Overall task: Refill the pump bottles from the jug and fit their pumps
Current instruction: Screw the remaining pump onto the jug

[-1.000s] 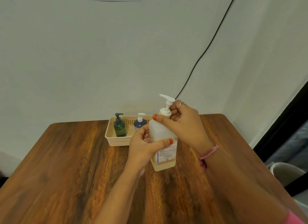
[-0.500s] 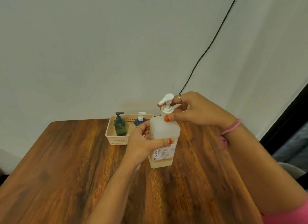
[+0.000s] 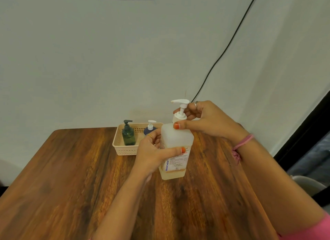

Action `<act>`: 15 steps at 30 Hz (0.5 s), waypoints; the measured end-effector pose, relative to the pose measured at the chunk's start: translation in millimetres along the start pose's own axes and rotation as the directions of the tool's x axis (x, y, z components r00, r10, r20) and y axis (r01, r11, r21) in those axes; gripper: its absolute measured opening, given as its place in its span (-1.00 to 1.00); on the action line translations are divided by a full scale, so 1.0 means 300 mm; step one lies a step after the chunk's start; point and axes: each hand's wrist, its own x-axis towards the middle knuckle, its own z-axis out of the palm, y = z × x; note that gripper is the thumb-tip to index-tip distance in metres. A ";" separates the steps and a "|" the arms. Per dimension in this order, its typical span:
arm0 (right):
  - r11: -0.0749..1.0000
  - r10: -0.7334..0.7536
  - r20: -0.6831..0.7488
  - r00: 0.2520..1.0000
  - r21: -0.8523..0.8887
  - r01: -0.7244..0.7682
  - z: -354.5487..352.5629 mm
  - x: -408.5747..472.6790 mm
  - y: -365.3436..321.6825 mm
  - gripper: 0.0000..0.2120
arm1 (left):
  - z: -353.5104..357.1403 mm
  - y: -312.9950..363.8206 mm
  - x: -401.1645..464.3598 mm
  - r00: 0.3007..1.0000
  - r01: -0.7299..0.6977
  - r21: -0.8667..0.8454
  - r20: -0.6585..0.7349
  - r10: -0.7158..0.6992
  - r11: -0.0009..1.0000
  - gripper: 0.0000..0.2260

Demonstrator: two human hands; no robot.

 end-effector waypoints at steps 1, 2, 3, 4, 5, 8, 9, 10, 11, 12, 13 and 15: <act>1.000 0.000 -0.009 1.000 0.001 0.000 0.001 0.000 0.001 -0.57 | -0.001 -0.002 0.000 1.000 0.005 0.004 -0.001 -0.005 1.000 -0.35; 1.000 0.005 -0.005 1.000 0.014 -0.005 -0.003 -0.001 0.002 -0.53 | -0.001 -0.003 0.000 1.000 0.007 0.005 -0.002 -0.007 1.000 -0.30; 0.999 0.009 0.017 1.000 0.038 -0.010 -0.010 -0.004 0.003 -0.50 | -0.001 -0.005 0.000 1.000 0.007 0.002 -0.005 -0.007 1.000 -0.26; 0.998 0.014 0.056 0.998 0.067 -0.018 -0.018 -0.010 0.001 -0.51 | -0.002 -0.006 0.000 1.000 0.006 -0.001 -0.007 -0.006 1.000 -0.22; 0.997 0.009 0.101 0.995 0.081 -0.018 -0.026 -0.015 0.000 -0.53 | -0.003 -0.006 0.000 1.000 0.008 -0.002 -0.011 -0.008 1.000 -0.20; 0.999 -0.045 0.123 0.991 0.021 0.042 -0.021 -0.024 0.005 -0.58 | -0.006 -0.005 -0.001 1.000 0.017 -0.004 -0.013 -0.017 1.000 -0.24; 0.998 -0.053 0.069 0.996 0.016 0.052 -0.008 -0.023 0.011 -0.61 | -0.006 -0.005 -0.001 1.000 0.016 -0.012 -0.015 -0.016 1.000 -0.27; 0.998 -0.048 -0.009 0.999 0.033 0.048 0.010 -0.022 0.016 -0.64 | -0.006 -0.005 -0.001 1.000 0.016 -0.022 -0.020 -0.016 1.000 -0.29; 0.998 -0.030 -0.099 0.995 0.052 0.035 0.032 -0.020 0.022 -0.65 | -0.006 -0.004 -0.001 0.999 0.018 -0.034 -0.026 -0.019 0.999 -0.30; 0.997 -0.004 -0.186 0.983 0.072 0.018 0.056 -0.020 0.027 -0.65 | -0.006 -0.006 -0.001 0.999 0.019 -0.043 -0.030 -0.020 0.999 -0.31; 0.996 0.016 -0.260 0.966 0.089 0.008 0.081 -0.023 0.031 -0.64 | -0.006 -0.007 -0.002 0.999 0.018 -0.046 -0.033 -0.020 0.999 -0.32; 0.996 0.040 -0.338 0.940 0.091 -0.010 0.119 -0.032 0.036 -0.60 | -0.006 -0.011 -0.006 0.999 0.016 -0.026 -0.038 -0.017 1.000 -0.32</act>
